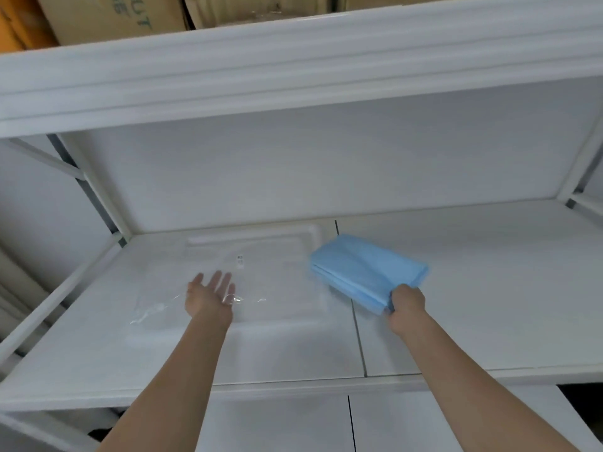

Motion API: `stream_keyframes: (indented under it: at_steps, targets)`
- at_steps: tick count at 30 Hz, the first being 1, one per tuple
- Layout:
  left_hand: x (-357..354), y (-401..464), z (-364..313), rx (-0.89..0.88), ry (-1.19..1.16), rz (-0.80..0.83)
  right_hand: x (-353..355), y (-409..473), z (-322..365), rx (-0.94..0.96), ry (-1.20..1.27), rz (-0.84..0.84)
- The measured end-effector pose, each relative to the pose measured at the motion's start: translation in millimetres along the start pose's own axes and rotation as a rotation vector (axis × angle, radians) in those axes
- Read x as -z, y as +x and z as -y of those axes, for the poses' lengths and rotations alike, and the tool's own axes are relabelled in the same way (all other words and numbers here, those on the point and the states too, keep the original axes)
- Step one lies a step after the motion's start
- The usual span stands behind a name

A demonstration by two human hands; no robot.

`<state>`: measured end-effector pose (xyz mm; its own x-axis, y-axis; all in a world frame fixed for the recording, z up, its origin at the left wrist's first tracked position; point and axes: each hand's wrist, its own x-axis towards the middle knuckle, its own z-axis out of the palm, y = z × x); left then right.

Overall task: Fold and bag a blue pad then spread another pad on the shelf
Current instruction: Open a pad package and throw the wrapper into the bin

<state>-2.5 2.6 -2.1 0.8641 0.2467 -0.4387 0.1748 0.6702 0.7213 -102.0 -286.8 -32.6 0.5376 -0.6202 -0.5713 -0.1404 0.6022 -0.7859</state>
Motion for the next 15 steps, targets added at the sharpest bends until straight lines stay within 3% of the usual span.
stream_keyframes:
  at_steps: [3, 6, 9, 12, 15]
  targets:
    - [0, -9, 5, -0.014, -0.049, -0.022, 4, 1, -8, 0.033, 0.106, -0.041]
    - [0, -16, 10, -0.021, -0.087, -0.013, 7, -6, -9, -0.059, 0.214, 0.136]
    - [3, -24, 14, -0.011, -0.104, 0.012, 10, -17, -10, -0.176, 0.006, 0.289]
    - [7, -31, 12, 0.026, -0.120, 0.071, 12, -23, -23, -0.223, -0.205, 0.164]
    - [2, -43, 10, 0.062, -0.161, 0.142, 17, -24, -25, -0.152, -0.181, -0.047]
